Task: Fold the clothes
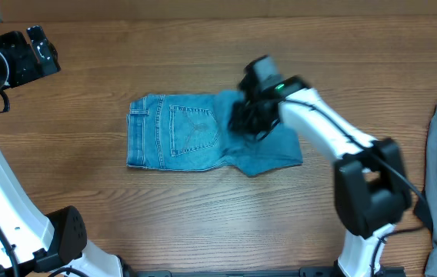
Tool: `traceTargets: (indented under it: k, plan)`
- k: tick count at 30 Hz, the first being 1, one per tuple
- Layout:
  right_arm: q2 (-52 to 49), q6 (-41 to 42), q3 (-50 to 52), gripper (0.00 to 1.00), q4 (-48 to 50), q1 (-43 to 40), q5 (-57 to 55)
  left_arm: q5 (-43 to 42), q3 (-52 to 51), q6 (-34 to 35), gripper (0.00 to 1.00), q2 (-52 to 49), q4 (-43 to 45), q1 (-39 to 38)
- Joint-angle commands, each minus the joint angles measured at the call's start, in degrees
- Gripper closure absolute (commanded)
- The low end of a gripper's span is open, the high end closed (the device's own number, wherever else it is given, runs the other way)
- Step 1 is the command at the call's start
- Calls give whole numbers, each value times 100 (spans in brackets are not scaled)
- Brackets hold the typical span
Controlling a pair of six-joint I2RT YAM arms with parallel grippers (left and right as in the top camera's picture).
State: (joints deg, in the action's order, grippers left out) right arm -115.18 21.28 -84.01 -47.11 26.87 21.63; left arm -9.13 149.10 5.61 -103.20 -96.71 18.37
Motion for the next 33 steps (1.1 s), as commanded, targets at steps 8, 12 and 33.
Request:
traceTargets:
  k: [8,12,33]
  plan:
    - [-39,168,181,96,-120,603,-46,57,17,39,0,-50,-9,-39]
    - [542,-76,-284,96,-433,350,-269,59,17,39,0,-52,-9,-39]
    - [-570,579,50,96,1237,48,-269,57,17,39,0,-50,-9,-39]
